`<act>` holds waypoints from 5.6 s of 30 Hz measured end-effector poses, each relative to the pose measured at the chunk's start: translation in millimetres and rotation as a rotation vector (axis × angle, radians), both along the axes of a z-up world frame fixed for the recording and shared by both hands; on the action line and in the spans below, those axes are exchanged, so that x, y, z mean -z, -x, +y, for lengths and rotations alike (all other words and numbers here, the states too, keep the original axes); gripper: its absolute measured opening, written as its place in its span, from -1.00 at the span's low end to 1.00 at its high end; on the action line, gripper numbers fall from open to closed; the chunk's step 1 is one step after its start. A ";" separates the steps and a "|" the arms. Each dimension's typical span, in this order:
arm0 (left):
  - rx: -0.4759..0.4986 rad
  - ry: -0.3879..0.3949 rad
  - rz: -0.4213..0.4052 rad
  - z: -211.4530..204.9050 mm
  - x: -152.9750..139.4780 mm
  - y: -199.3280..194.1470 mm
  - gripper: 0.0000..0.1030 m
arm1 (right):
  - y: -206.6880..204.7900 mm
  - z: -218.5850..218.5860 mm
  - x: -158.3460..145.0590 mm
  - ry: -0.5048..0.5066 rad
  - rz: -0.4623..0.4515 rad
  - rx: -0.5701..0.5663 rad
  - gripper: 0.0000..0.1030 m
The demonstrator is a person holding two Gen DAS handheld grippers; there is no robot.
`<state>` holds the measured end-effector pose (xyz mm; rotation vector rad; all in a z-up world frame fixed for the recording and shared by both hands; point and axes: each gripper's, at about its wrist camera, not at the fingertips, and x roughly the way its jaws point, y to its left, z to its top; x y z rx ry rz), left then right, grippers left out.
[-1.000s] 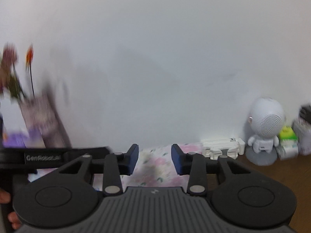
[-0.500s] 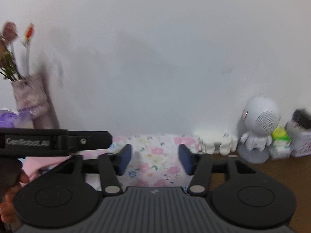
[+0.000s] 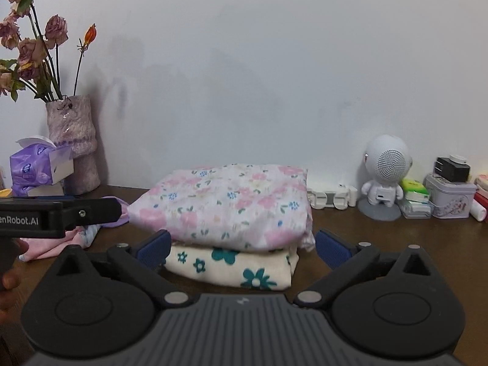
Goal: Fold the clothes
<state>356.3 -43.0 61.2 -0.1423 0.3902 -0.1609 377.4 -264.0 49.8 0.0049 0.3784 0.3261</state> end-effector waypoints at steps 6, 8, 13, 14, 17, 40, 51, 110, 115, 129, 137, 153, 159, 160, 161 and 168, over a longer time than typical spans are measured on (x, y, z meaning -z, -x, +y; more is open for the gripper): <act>0.001 -0.050 0.015 -5.5 11.5 25.3 1.00 | 25.4 7.2 11.3 0.003 0.041 0.008 0.99; 0.003 -0.037 0.035 -3.5 12.9 37.5 1.00 | 35.7 8.1 13.7 0.005 0.052 0.011 0.99; -0.002 -0.029 0.053 0.8 16.1 67.6 1.00 | 64.0 7.9 15.6 0.000 0.068 0.025 0.99; -0.004 -0.031 0.057 1.2 16.7 73.7 1.00 | 69.9 7.5 15.9 -0.005 0.073 0.027 0.99; -0.005 -0.027 0.066 4.0 18.5 93.0 1.00 | 88.4 6.5 16.5 -0.013 0.085 0.033 0.99; 0.013 -0.077 0.121 20.4 20.0 292.0 1.00 | 264.6 12.6 16.5 0.021 0.171 0.016 0.99; 0.015 -0.005 0.115 33.0 31.8 355.8 1.00 | 334.7 15.4 31.7 -0.023 0.194 -0.011 0.99; 0.039 0.067 0.174 44.5 54.5 375.2 1.00 | 368.1 28.0 38.7 0.022 0.166 0.002 0.99; 0.040 0.063 0.174 43.9 54.4 374.9 1.00 | 368.3 28.3 38.7 0.025 0.166 0.004 0.99; 0.042 0.062 0.175 44.4 54.5 374.1 1.00 | 367.2 27.1 39.6 0.019 0.172 0.005 0.99; 0.042 0.060 0.175 43.9 54.4 374.3 1.00 | 366.9 25.8 39.4 0.018 0.173 0.004 0.99; 0.050 0.065 0.175 44.9 54.8 373.5 1.00 | 367.1 26.7 39.8 0.017 0.174 0.004 0.99; 0.051 0.064 0.175 44.7 55.0 373.5 1.00 | 366.6 26.3 39.5 0.017 0.174 0.004 0.99; 0.051 0.064 0.175 44.8 55.0 373.6 1.00 | 366.5 26.3 39.4 0.017 0.174 0.004 0.99; 0.051 0.063 0.175 44.8 55.1 373.6 1.00 | 366.5 26.2 39.4 0.017 0.174 0.004 0.99; 0.052 0.064 0.175 44.4 54.9 374.2 1.00 | 366.1 26.9 39.6 0.018 0.177 0.005 0.99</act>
